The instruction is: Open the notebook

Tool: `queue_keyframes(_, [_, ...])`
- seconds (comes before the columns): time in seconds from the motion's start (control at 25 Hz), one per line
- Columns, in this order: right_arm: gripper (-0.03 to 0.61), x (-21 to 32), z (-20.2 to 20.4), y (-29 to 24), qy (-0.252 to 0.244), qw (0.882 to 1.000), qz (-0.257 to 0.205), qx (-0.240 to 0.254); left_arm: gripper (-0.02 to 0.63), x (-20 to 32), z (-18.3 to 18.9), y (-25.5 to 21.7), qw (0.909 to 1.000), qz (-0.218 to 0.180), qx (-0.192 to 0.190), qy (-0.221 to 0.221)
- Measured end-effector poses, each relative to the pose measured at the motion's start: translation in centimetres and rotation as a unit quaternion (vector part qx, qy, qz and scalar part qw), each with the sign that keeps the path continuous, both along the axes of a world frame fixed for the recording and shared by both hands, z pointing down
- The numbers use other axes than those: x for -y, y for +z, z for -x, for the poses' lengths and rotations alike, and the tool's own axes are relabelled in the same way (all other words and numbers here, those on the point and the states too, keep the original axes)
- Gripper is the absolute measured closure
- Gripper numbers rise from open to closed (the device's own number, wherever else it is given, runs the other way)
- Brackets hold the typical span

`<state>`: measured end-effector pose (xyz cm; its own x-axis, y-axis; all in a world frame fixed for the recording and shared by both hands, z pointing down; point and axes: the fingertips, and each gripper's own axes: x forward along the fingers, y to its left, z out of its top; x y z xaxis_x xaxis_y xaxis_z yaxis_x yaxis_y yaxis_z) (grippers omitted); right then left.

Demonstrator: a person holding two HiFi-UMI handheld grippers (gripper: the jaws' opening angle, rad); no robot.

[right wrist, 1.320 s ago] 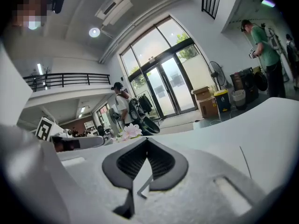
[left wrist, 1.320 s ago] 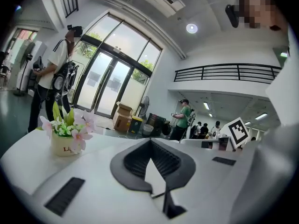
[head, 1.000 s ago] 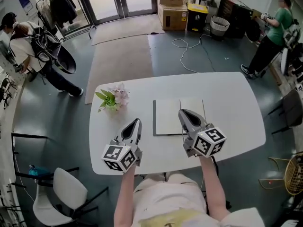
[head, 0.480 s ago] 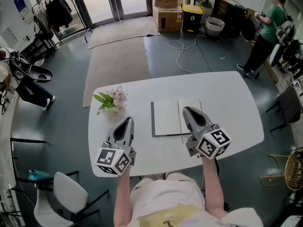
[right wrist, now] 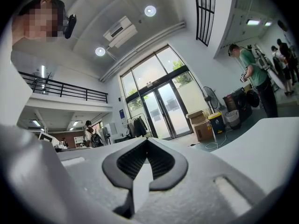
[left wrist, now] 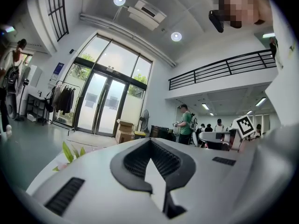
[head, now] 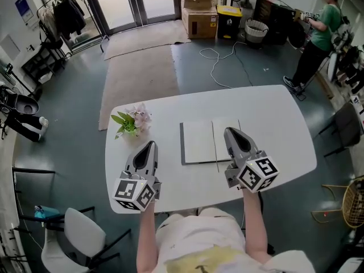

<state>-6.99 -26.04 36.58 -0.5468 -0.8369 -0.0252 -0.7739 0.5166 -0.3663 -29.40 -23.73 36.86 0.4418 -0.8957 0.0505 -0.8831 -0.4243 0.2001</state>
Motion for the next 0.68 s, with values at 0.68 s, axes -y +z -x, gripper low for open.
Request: queue_keyframes(0.68, [0.572, 0.4, -1.2, 0.7, 0.016, 1.000, 0.002, -0.020, 0.615, 0.2, 0.3, 0.6, 0.9998, 0.011, 0.007, -0.013])
